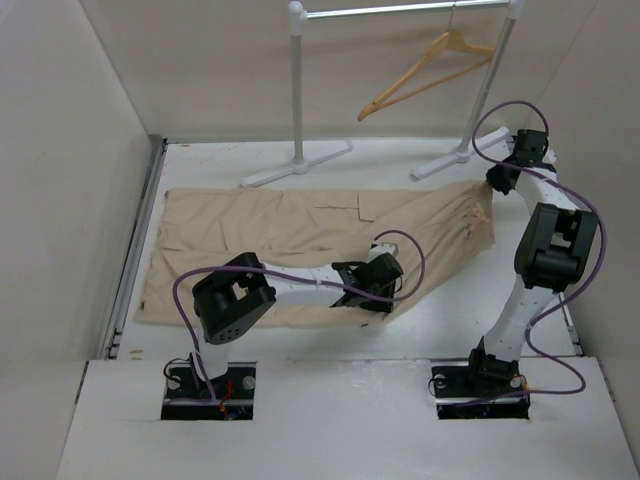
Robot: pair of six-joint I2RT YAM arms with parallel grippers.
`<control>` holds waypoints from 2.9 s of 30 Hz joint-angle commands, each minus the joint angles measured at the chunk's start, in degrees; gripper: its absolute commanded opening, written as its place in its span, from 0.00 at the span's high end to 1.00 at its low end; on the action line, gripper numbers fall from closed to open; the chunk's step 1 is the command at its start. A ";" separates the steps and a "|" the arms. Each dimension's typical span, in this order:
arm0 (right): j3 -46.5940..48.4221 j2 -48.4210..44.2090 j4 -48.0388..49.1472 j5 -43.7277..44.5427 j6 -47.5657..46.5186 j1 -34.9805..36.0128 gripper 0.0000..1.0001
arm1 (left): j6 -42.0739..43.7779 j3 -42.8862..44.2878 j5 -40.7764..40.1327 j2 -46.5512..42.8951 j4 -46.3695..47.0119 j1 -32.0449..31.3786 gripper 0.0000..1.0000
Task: Place the trousers on the hanger
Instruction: Flatten out the trousers at the center of the board, then fold the trousers at the center of the board.
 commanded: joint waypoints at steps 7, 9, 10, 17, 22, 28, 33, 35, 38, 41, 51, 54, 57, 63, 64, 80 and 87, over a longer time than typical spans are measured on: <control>1.74 -1.34 -0.23 2.69 2.08 -0.42 0.47 | -1.61 2.80 -2.75 -2.82 -7.68 0.78 0.53; -1.76 -6.77 0.03 3.13 2.08 -0.42 0.38 | -1.26 4.20 -2.58 -4.48 -8.12 2.10 0.51; -3.70 -9.67 -0.31 3.65 1.99 -0.42 0.36 | -1.00 4.82 -2.32 -5.45 -8.30 2.89 0.51; -26.62 -32.09 -3.92 8.05 4.00 0.89 0.65 | 2.25 13.24 -0.29 -5.82 -7.42 7.63 0.50; -40.44 -40.01 -4.01 7.18 4.01 2.47 0.64 | 4.72 21.95 -0.03 -0.19 -8.04 11.76 0.50; -43.79 -39.16 -1.73 3.49 0.41 3.27 0.41 | 4.90 20.56 -0.29 1.22 -7.77 17.91 0.50; -42.39 -32.13 2.32 1.73 1.72 2.39 0.59 | 4.54 14.33 -1.61 -0.27 -6.54 21.17 0.50; -42.56 -31.32 1.97 2.34 3.39 2.30 0.74 | 4.54 12.22 -2.57 -1.24 -6.10 22.23 0.50; -45.10 -33.95 -0.30 3.83 5.85 1.34 0.87 | 4.28 8.96 -3.28 -2.73 -5.66 24.51 0.50; -48.44 -39.48 -4.69 5.76 7.43 -1.55 0.94 | 3.93 6.50 -3.72 -4.92 -5.84 26.97 0.50; -53.20 -48.11 -9.46 4.37 6.30 -11.32 0.64 | 2.26 -2.72 -6.88 -16.69 -8.21 34.44 0.49; -51.97 -49.68 -9.72 2.88 5.77 -8.87 0.45 | 1.47 -7.38 -9.25 -23.10 -9.96 36.20 0.49; -50.04 -57.22 -11.64 2.08 4.89 -5.62 0.34 | 0.16 -12.30 -12.15 -31.18 -14.34 39.09 0.48; -46.78 -67.09 -17.63 2.61 2.86 6.24 0.30 | -3.98 -21.09 -15.85 -50.87 -33.05 54.54 0.48; -47.48 -68.14 -17.72 2.00 3.30 9.04 0.34 | -4.50 -22.24 -16.02 -53.94 -36.48 58.49 0.48; -55.31 -76.23 -17.28 -6.61 7.61 35.53 0.51 | -11.37 -26.99 -15.05 -50.91 -44.17 100.18 0.49; -55.66 -78.70 -18.68 -8.91 6.47 35.44 0.39 | -13.03 -28.48 -17.16 -44.93 -40.47 99.84 0.48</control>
